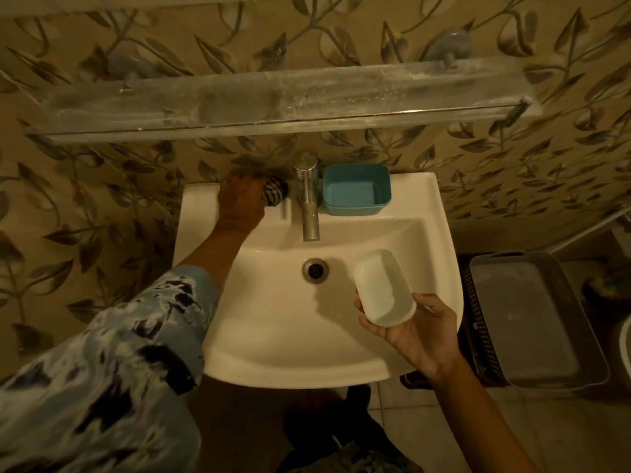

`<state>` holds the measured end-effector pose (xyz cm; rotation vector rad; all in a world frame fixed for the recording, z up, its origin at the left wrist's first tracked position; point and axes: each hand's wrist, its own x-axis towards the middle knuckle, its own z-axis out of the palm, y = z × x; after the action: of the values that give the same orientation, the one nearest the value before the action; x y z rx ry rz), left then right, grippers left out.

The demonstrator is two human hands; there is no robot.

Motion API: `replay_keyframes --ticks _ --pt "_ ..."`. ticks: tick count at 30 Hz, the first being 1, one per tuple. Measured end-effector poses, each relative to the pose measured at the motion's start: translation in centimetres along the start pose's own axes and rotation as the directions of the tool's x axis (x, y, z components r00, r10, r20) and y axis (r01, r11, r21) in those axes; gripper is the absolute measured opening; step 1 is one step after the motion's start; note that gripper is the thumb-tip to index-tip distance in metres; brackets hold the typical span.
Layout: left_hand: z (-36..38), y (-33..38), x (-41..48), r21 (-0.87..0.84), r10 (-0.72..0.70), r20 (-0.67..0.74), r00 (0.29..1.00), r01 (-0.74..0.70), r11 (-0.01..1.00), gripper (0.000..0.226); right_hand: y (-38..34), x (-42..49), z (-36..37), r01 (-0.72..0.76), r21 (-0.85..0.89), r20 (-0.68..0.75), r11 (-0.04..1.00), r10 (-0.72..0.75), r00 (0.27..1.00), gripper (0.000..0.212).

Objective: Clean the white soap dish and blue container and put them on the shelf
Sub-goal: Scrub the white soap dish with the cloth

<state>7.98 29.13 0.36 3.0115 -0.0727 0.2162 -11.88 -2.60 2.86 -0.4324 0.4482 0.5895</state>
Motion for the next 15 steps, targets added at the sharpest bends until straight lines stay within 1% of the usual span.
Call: replay_keyframes --ticks 1,3,5,7,8,10,11,12,13,14,15 --pt "-0.1 0.2 0.0 0.000 -0.036 -0.007 0.999 0.036 0.999 0.033 -0.1 -0.1 0.0 -0.006 -0.021 0.026 1.000 0.006 1.000 0.080" --pt "-0.8 0.6 -0.1 -0.069 -0.138 -0.003 0.990 0.138 0.988 0.024 -0.4 -0.2 0.0 -0.012 -0.049 0.058 0.999 0.015 0.998 0.083" --pt "-1.1 0.4 -0.7 -0.223 -0.260 0.021 0.965 0.258 0.940 0.025 -0.6 -0.2 0.1 -0.015 -0.052 0.067 0.999 0.018 0.998 0.084" --pt "-1.7 0.0 -1.8 -0.406 -0.357 0.047 0.933 0.344 0.847 0.032 -0.8 -0.1 0.4 -0.015 -0.059 0.066 0.998 0.018 0.998 0.088" --pt "-2.0 -0.2 -2.4 -0.506 -0.382 0.047 0.923 0.352 0.788 0.033 -0.9 -0.1 0.5 -0.018 -0.064 0.071 0.998 0.023 0.997 0.090" --pt "-3.1 -0.1 -4.3 -0.654 -0.421 0.049 0.906 0.348 0.672 0.026 -0.9 0.1 0.7 -0.012 -0.073 0.082 0.997 0.018 0.997 0.093" --pt "-3.7 0.0 -5.2 -0.714 -0.449 0.076 0.890 0.363 0.599 0.026 -0.9 0.2 0.8 -0.008 -0.071 0.088 0.997 0.015 0.996 0.093" --pt "-4.1 -0.1 -6.1 -0.789 -0.483 0.125 0.867 0.382 0.481 0.026 -0.9 0.3 0.8 -0.008 -0.060 0.087 0.998 0.013 0.996 0.092" --pt "-4.9 0.0 -7.1 -0.876 -0.500 0.177 0.847 0.368 0.312 0.025 -0.9 0.4 1.0 -0.005 -0.056 0.077 0.998 0.010 0.997 0.091" --pt "-5.6 0.3 -8.2 -0.934 -0.506 0.241 0.828 0.340 0.112 0.025 -0.9 0.4 1.4 -0.007 -0.057 0.070 0.998 0.011 0.997 0.090" --pt "-6.4 0.7 -9.2 -0.948 -0.497 0.307 0.812 0.305 -0.087 0.024 -0.9 0.5 1.7 -0.019 -0.059 0.071 0.998 0.024 0.997 0.087"
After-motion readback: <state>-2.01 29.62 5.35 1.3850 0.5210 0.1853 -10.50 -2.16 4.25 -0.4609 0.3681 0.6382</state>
